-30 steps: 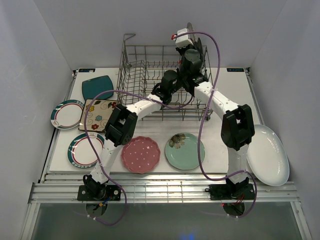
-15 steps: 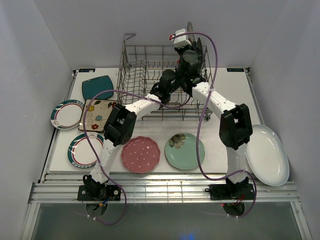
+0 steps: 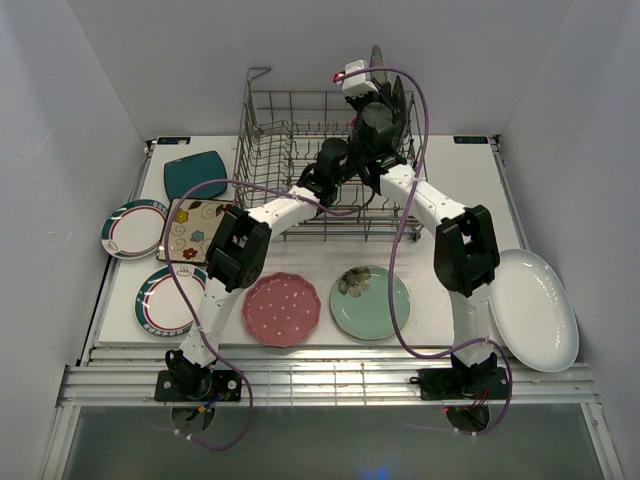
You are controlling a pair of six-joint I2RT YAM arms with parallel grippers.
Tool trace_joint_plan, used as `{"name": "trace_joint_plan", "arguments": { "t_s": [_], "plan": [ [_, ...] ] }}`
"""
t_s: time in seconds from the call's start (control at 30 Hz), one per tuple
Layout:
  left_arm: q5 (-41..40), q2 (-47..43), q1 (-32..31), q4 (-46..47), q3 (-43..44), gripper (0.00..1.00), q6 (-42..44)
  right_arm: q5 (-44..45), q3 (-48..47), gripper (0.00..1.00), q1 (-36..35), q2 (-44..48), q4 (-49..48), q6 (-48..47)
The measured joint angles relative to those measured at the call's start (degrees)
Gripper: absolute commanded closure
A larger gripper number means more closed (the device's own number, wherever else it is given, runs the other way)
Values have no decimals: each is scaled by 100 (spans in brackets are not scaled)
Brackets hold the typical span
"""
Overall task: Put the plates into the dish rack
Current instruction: Insert the plate into the dish rack.
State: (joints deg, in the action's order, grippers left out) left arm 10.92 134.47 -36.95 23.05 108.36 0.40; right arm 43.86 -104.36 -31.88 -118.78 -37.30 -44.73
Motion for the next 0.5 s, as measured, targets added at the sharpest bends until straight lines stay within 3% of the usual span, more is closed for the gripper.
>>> {"name": "trace_joint_plan", "arguments": {
  "t_s": [0.5],
  "plan": [
    [216,0,13,-76,0,100,-26,157,114,92,-24,-17,-367,-385]
  ]
}}
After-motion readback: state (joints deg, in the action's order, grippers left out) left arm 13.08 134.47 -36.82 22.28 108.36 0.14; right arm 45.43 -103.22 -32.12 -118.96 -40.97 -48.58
